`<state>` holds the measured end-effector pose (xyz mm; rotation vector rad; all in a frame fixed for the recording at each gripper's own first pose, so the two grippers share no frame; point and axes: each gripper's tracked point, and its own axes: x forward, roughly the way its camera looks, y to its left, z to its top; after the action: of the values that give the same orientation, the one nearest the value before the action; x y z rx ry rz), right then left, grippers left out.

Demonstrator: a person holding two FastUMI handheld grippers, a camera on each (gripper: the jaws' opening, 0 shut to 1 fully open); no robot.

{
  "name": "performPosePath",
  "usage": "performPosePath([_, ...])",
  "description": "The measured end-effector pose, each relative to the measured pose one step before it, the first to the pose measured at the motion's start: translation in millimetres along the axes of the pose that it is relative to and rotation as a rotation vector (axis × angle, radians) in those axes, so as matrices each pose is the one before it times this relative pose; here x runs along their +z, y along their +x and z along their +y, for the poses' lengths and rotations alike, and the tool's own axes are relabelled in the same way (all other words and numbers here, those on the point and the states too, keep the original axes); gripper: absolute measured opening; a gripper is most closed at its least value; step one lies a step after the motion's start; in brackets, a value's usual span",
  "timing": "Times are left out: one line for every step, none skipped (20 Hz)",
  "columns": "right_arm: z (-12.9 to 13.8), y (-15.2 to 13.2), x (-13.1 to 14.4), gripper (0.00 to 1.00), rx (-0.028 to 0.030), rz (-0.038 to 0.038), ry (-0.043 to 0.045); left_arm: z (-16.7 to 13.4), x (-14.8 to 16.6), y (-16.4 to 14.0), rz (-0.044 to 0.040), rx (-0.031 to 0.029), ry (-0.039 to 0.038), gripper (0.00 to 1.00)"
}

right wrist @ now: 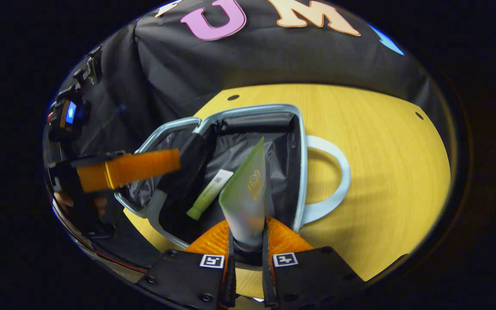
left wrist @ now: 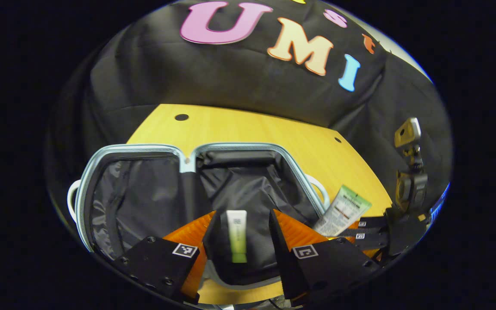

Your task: First open the suitcase, pack the skin care products into it, and then close the suitcase.

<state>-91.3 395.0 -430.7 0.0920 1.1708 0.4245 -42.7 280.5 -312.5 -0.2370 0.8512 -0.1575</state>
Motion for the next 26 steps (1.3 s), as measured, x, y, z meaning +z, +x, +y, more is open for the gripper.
performPosePath([2.53, 3.95, -2.1, 0.27, 0.00089, 0.02047, -0.01126, 12.31, 6.05, -4.27, -0.01746, 0.01982, -0.01112, 0.65])
performPosePath([3.24, 1.38, -4.9, 0.27, 0.00512, 0.02989, 0.00019, 12.35, 3.48, -5.85, -0.01672, 0.02124, -0.0091, 0.71])
performPosePath([1.04, 4.27, -1.3, 0.27, -0.00026, 0.01879, 0.00772, 13.29, 2.66, -5.38, -0.00717, 0.02202, -0.01032, 0.8])
performPosePath([-0.32, 1.77, -0.36, 0.28, -0.00258, 0.01499, 0.01534, 11.21, 3.52, -10.16, -0.01413, 0.02688, -0.01138, 0.76])
performPosePath([1.02, 0.5, 1.51, 0.28, -0.00174, 0.00363, 0.02314, 15.32, 2.27, -7.44, -0.00801, 0.03017, -0.01397, 0.83])
performPosePath([1.41, -0.77, 4.25, 0.32, 0.00229, -0.01281, 0.017, 18.09, 1.07, -4.02, -0.00526, 0.03352, -0.01623, 0.87])
performPosePath([0.72, -0.44, 2.19, 0.34, 0.0024, -0.01183, 0.00143, 19.9, 3.75, -4.86, -0.01163, 0.03478, -0.00473, 0.84])
performPosePath([1.23, -2.6, 4.17, 0.35, 0.00671, -0.0283, 0.00166, 22.13, 3.97, -2.3, -0.00913, 0.03956, 0.00589, 0.84])
performPosePath([1.32, -1.08, 6.4, 0.43, 0.01234, -0.02778, -0.00336, 23.2, 5.68, -1.98, -0.01037, 0.04588, 0.0077, 0.84])
performPosePath([1.99, -5.7, 3.39, 0.54, 0.0116, -0.01745, -0.00421, 20.24, 1.98, -0.33, -0.00374, 0.03897, 0.00329, 0.89])
performPosePath([1.95, -4.51, 2.48, 0.65, 0.01598, -0.00738, 0.00256, 18.64, 3.7, -1.37, -0.00279, 0.03608, -0.00451, 0.85])
performPosePath([4.1, -6.01, 5.41, 0.76, 0.0191, -0.02306, 0.00625, 17.46, 4.59, -5.23, -0.00314, 0.02989, -0.01134, 0.86])
performPosePath([-0.06, -6.83, 9.8, 0.87, -0.00478, -0.04889, -0.00732, 14.57, 6.03, -1.59, -0.01407, 0.02388, -0.01614, 0.87])
performPosePath([-0.01, -6.92, 9.99, 0.95, -0.00486, -0.04959, -0.01825, 10.94, 1.79, 3.49, -0.01, 0.02165, -0.01578, 0.88])
performPosePath([1.23, -7.81, 12.76, 0.87, -0.00387, -0.05283, -0.02237, 13.21, 3.1, 1.82, -0.00756, 0.02432, -0.01275, 0.89])
performPosePath([-0.81, -8.77, 13.86, 0.95, -0.00904, -0.05316, -0.02371, 15.26, -1.42, 3.41, 0.00147, 0.03312, -0.00596, 0.89])
performPosePath([-4.97, -8.02, 12.09, 0.98, -0.0219, -0.04674, -0.02715, 15.07, -5.31, 6.05, 0.02308, 0.03951, -0.00193, 0.9])
performPosePath([-5.27, -5.44, 9.72, 0.98, -0.01992, -0.03917, -0.02189, 15.92, -5.37, 5.29, 0.02989, 0.03466, 0.00265, 0.93])
performPosePath([-5.21, -5.74, 8.11, 0.98, -0.0186, -0.02625, -0.01254, 14.47, -4.35, 7.15, 0.02225, 0.03748, 0.00561, 0.94])
performPosePath([-4.37, -4.73, 5.37, 0.98, -0.01344, -0.0188, -0.00355, 7.7, -2.15, 12.35, 0.02121, 0.01734, 0.00768, 0.95])
performPosePath([-4.99, -4.86, 2.3, 0.98, -0.01444, -0.00699, 0.00419, 5.14, -4.8, 8.95, 0.03306, 0.01168, 0.0015, 0.96])
performPosePath([-5.94, -5.01, 0.7, 0.98, -0.01505, -0.00469, 0.00582, 2.54, -2.31, 11.27, 0.01818, -0.00652, 0.00364, 0.95])
performPosePath([-6.49, -4.88, -0.36, 0.98, -0.01803, -0.00124, 0.00281, 3.82, -5.62, 10.61, 0.03434, 0.00573, -0.00065, 0.96])
performPosePath([-8.48, -3.98, -2.32, 0.98, -0.02295, -0.00058, -0.00255, 3.18, -4.82, 10.19, 0.03271, 0.00004, -0.00539, 0.96])
performPosePath([-9.19, -4.92, -1.33, 0.98, -0.02359, -0.00108, -0.0018, 0.87, -5.19, 7.99, 0.02685, -0.00438, -0.01622, 0.94])
performPosePath([-7.84, -3.79, -2.68, 0.98, -0.02231, -0.00086, 0.00404, -1.0, -6.83, 9.43, 0.03631, -0.01511, -0.01543, 0.94])
